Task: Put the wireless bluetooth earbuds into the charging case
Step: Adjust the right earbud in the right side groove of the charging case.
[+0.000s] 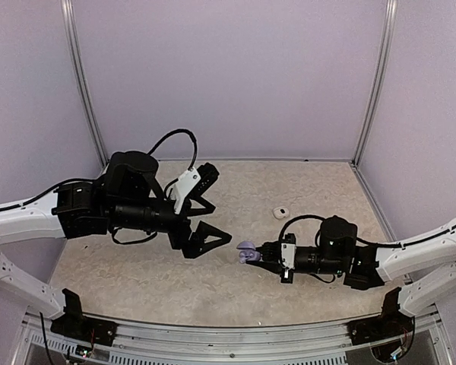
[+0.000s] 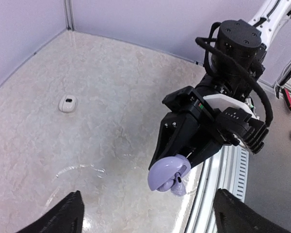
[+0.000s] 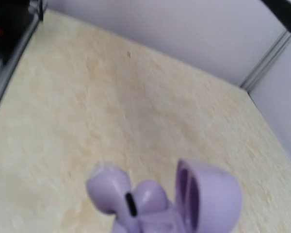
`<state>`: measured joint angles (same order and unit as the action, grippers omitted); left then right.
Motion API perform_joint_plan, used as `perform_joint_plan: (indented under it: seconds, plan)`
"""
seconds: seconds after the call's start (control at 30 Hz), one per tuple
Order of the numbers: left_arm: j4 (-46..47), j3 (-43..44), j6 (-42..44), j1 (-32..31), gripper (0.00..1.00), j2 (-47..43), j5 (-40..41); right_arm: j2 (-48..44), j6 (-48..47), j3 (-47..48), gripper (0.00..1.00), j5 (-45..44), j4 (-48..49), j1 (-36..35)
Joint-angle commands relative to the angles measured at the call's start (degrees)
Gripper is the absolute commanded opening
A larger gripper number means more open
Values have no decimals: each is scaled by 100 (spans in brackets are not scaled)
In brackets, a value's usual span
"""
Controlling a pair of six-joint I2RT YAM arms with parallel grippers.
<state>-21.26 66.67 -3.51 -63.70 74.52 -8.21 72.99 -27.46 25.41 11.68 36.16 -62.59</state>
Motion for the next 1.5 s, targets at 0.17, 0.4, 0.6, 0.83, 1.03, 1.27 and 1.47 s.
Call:
perform_joint_plan:
  seconds: [0.17,0.4,0.6,0.83,1.03,1.27,1.47]
  plan:
    - [1877,-1442,1071,50,99,-1478,205,-524,896,-72,0,1521,501,280]
    - [1879,-1418,1898,-446,99,-1264,-170,-603,1415,-6,0,2402,610,370]
    - [1931,-1146,2092,-716,99,-803,-193,-538,1563,101,0,2735,600,370]
    - [1920,-888,2162,-806,99,-384,-174,-437,1613,200,0,2891,577,370]
    - [1906,-713,2126,-810,97,-118,-437,-393,1603,230,0,2908,567,370]
    - [1893,-638,2211,-806,95,57,-657,-365,1587,245,0,2936,571,370]
    - [1884,-600,2238,-793,94,129,-667,-354,1586,253,0,2977,572,370]
